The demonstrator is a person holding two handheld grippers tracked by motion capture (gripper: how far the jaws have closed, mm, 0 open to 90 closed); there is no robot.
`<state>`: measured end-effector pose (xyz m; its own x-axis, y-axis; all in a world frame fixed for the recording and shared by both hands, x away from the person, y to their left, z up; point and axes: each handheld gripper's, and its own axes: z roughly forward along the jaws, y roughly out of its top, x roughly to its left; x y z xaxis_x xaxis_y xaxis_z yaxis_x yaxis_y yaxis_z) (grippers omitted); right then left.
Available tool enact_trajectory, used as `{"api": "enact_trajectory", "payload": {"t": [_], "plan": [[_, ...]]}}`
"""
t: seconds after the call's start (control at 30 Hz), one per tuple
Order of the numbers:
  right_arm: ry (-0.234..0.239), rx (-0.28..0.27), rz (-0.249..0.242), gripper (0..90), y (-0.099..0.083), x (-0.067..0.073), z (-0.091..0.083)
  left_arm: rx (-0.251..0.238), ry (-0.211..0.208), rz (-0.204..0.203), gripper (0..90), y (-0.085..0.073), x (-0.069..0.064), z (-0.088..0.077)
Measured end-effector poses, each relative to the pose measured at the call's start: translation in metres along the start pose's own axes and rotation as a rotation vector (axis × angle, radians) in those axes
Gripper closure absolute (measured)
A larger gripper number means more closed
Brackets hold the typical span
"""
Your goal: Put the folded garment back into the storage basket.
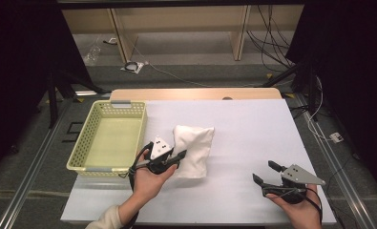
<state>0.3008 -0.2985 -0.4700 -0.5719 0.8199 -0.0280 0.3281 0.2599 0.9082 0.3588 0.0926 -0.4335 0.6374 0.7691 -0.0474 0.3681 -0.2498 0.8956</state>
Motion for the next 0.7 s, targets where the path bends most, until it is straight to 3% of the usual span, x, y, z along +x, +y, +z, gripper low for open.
{"api": "enact_trajectory", "payload": {"t": [0.7], "plan": [[0.000,-0.003,0.001,25.3,-0.0001,0.0000,0.0002,-0.034,0.021,-0.013,69.5,0.0035,0.0042,-0.0057]]}}
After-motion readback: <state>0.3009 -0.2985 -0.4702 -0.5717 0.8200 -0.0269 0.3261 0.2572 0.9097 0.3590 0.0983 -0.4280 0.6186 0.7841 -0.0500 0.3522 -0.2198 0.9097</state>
